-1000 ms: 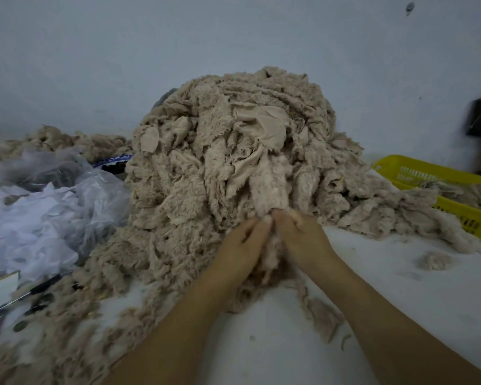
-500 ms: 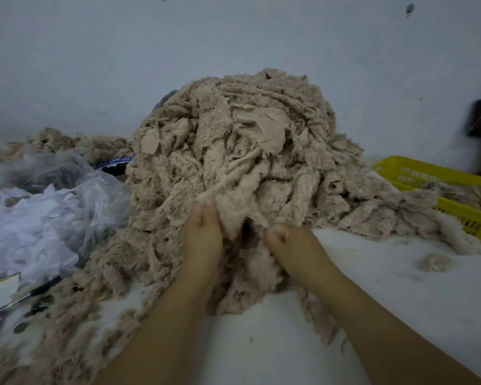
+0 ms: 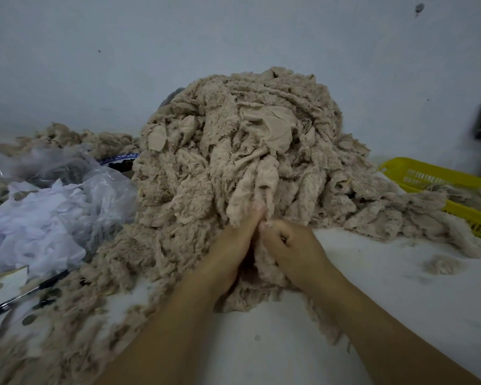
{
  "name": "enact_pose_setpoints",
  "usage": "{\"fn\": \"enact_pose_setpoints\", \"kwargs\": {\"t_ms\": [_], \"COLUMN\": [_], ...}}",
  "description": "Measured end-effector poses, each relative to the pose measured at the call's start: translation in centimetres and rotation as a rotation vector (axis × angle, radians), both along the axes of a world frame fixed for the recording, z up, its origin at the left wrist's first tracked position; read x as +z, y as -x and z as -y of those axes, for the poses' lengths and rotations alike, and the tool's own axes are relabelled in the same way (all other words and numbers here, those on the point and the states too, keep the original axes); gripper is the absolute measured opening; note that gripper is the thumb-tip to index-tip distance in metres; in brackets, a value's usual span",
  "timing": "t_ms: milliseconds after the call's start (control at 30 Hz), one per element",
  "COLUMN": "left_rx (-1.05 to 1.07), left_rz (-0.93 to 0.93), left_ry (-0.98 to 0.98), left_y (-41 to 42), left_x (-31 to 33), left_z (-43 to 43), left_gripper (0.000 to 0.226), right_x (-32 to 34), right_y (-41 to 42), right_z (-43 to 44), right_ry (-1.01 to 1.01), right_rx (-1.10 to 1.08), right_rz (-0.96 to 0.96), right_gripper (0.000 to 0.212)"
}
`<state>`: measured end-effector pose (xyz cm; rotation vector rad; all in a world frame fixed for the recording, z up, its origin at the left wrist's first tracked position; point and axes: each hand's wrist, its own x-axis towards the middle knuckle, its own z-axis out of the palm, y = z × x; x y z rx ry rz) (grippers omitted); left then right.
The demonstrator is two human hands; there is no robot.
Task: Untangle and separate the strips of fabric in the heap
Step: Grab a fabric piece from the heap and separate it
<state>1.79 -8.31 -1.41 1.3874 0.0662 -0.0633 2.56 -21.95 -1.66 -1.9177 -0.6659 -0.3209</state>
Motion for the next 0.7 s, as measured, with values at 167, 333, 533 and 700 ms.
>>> {"fn": "enact_pose_setpoints", "kwargs": {"t_ms": [167,333,533,700], "left_rx": [-0.116,-0.032,0.004,-0.001], "left_rz": [-0.017,-0.030,0.080,0.120], "left_ry": [0.500,0.885,1.113,1.175], "left_y": [-0.5,-1.2,-1.3,-0.9], "left_x": [0.8,1.0,1.3,1.3], "left_z": [-1.1,-2.1,-3.9,-4.3], "left_gripper": [0.031,0.008,0.012,0.022], "right_x": [-0.7,-0.4,0.3,-0.3], "right_y": [0.3,0.0,-2.5,-3.4], "right_z": [-0.2,0.0,3.2,4.0], "right_ry": [0.234,0.181,-0.166,-0.132], "right_rx": [0.220,0.087,-0.406,-0.471], "right_rz": [-0.066,-0.219,-0.363,-0.319], "right_gripper": [0.050,0.052,0.063,0.048]}}
